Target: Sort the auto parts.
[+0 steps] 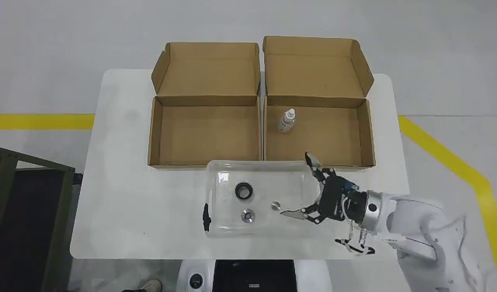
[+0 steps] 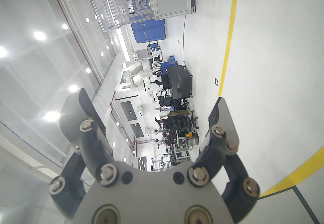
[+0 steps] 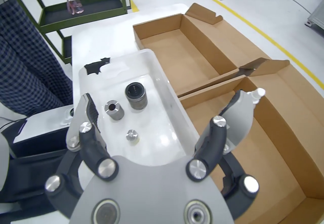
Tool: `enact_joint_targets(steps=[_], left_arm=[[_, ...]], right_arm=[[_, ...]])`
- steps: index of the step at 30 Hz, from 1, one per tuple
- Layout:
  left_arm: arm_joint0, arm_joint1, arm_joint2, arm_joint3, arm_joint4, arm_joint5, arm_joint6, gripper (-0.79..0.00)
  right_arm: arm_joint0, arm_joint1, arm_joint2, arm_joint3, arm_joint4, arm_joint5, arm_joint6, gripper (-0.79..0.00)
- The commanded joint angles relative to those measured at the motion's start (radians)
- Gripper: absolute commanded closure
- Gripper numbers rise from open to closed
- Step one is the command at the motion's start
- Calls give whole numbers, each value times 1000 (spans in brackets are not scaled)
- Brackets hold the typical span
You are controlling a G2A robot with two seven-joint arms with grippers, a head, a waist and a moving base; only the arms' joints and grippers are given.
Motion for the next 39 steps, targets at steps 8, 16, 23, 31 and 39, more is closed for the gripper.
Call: enact_joint_targets(steps=[8,16,23,31,39], left_arm=[[0,0,0,0,0,0,0,-785],[0,0,0,0,0,0,0,-785],[0,0,0,0,0,0,0,-785],[0,0,0,0,0,0,0,-785],[0,0,0,0,0,0,0,-785]], right_arm=[[-17,7,-54,4,-64,-12,24,-785],[3,13,-100,11,-161,-37,27,-785],[31,15,-159,51,-214,-27,52,-785],[69,15,-215,102,-267,-11,76,-785],[95,18,-248,131,-331,-5,60,-785]])
